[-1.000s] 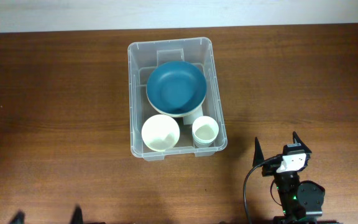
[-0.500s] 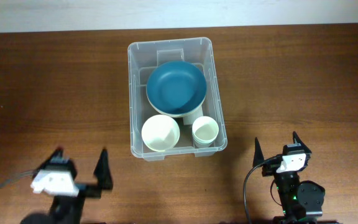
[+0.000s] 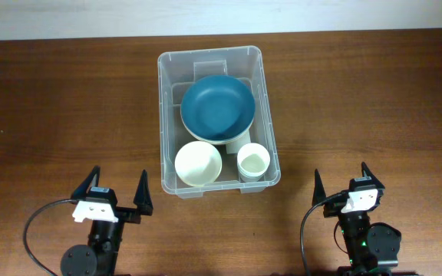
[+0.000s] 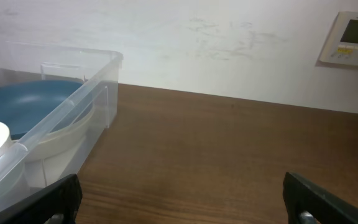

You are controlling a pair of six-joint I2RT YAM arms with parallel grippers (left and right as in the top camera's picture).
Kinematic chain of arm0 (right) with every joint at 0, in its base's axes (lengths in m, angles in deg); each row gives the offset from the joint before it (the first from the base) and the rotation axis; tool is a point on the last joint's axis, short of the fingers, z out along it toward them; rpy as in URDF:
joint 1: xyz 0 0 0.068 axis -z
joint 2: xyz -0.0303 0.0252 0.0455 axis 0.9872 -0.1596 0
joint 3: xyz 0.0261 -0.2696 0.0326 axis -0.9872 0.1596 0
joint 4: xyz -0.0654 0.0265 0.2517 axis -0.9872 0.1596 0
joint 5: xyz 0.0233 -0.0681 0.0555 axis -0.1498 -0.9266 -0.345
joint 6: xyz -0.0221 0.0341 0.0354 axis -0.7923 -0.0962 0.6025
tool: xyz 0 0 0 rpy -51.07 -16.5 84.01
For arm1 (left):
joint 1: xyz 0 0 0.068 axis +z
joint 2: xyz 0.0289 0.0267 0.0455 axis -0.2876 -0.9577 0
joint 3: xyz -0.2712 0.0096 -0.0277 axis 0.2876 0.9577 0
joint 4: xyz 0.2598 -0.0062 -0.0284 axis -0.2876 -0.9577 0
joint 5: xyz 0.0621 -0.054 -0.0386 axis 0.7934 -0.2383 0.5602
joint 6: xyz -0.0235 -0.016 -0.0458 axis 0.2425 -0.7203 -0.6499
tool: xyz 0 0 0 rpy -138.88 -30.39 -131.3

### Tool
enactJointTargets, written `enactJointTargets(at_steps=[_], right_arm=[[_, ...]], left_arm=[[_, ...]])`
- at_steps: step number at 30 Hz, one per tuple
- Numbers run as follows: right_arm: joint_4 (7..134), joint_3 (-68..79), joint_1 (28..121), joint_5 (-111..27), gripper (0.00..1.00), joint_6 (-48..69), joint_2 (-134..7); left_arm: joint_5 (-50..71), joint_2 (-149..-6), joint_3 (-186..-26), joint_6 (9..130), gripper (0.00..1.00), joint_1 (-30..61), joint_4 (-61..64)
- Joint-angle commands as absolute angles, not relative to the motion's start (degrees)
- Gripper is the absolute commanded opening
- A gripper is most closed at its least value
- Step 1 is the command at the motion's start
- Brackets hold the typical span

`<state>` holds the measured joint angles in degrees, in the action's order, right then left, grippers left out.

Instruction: Pack container

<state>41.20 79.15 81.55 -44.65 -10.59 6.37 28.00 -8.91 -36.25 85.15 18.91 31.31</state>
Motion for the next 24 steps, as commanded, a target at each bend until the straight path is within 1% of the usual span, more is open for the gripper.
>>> enactJointTargets(at_steps=[1,15,24], right_arm=[[41.48,79.45,81.2,-44.33,0.99,-10.53,6.9],[41.48,79.45,81.2,-44.33,0.99,-10.53,6.9],[41.48,79.45,81.2,-44.33,0.99,-10.53,6.9]], left_arm=[[27.12,-7.51,-34.79,85.83,1.0,18.15,31.86],[27.23,-6.71,-29.02,85.85,0.99,17.29,32.73],[31.49,-6.31,-26.7,86.37,0.99,17.23,32.06]])
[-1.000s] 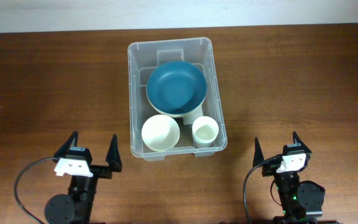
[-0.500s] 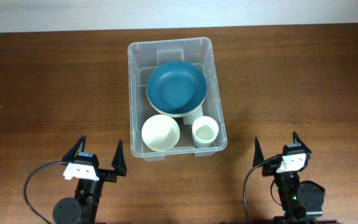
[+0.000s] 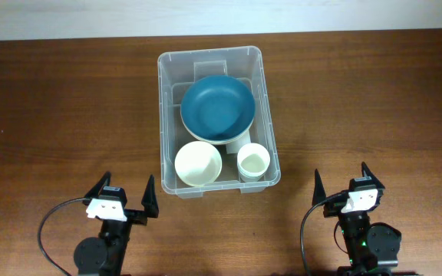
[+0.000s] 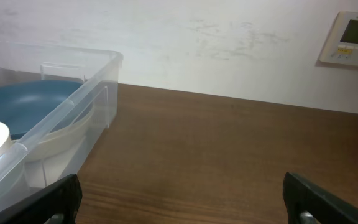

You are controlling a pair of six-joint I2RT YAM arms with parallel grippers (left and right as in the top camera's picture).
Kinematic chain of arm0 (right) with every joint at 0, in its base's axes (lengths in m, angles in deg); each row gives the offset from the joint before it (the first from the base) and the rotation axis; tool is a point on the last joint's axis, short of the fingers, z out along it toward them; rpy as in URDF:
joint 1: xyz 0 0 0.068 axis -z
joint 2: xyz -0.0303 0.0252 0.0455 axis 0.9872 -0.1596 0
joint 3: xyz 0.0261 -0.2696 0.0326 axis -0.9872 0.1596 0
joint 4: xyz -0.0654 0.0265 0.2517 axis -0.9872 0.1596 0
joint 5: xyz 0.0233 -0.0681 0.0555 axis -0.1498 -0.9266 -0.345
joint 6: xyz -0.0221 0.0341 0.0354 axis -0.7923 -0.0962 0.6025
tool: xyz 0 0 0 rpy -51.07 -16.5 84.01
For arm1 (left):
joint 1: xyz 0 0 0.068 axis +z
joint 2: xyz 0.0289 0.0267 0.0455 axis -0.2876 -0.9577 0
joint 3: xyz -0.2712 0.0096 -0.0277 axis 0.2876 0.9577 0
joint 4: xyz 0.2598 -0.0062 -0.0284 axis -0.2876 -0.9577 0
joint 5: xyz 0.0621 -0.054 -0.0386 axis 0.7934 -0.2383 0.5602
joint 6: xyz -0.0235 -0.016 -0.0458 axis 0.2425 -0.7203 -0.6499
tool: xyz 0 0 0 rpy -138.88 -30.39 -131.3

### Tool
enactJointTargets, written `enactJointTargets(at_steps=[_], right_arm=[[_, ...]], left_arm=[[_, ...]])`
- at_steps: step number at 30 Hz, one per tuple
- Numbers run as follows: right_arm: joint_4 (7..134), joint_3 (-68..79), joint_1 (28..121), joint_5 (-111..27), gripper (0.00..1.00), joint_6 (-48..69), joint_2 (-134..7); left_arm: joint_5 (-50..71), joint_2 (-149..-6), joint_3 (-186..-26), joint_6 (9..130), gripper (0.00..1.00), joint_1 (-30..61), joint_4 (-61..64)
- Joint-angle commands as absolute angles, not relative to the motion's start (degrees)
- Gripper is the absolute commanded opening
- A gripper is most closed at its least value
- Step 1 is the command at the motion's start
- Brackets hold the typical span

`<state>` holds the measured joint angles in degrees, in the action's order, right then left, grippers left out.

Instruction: Pack container

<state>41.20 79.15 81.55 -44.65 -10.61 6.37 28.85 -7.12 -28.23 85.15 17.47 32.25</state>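
Note:
A clear plastic container (image 3: 162, 123) stands mid-table, holding a dark blue bowl (image 3: 216, 106) stacked on a white bowl, a cream bowl (image 3: 198, 163) and a small white cup (image 3: 252, 161). My left gripper (image 3: 126, 195) is open near the front edge, left of the container, with nothing between its fingers. On the other side my right gripper (image 3: 342, 178) is open and empty at the front right. In the right wrist view the container wall (image 4: 61, 118) and blue bowl (image 4: 30, 102) lie at left; that gripper (image 4: 185, 199) spans bare wood.
A brown wooden table (image 3: 374, 100) surrounds the container. A white wall (image 4: 216, 43) runs behind it, with a thermostat panel (image 4: 351, 38) at the upper right of the right wrist view.
My left gripper has shifted a little to the right and toward the front edge, still open. The right gripper and the container's contents have not moved.

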Motion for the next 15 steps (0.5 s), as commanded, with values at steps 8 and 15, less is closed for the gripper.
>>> enactJointTargets(at_steps=[8,15], right_arm=[[41.48,79.45,81.2,-44.33,0.99,-10.53,6.9],[41.48,79.45,81.2,-44.33,0.99,-10.53,6.9]], left_arm=[[32.17,-6.31,-26.72,103.05,0.99,17.23,32.08],[31.93,-6.36,-26.75,103.0,0.99,17.25,32.08]])
